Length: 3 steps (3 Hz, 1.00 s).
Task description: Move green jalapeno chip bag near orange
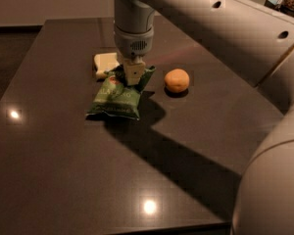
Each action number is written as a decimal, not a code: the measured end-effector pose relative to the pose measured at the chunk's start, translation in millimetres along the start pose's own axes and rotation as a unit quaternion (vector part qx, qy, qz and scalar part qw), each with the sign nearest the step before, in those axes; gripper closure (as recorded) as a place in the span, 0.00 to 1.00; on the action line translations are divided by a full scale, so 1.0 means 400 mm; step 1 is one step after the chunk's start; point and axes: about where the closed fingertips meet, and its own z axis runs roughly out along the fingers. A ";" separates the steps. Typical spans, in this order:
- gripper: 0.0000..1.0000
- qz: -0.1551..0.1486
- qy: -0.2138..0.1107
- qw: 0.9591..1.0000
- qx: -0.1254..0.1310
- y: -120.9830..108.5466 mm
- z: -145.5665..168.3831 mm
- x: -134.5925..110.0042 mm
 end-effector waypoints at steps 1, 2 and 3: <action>1.00 0.015 0.011 1.000 0.001 -0.015 0.004 0.049; 1.00 0.026 0.020 0.999 0.000 -0.021 0.010 0.094; 1.00 0.033 0.029 0.999 0.002 -0.025 0.011 0.135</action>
Offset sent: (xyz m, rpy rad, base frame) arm 0.0225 -0.0581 -0.0071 -0.0678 0.0148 -0.0882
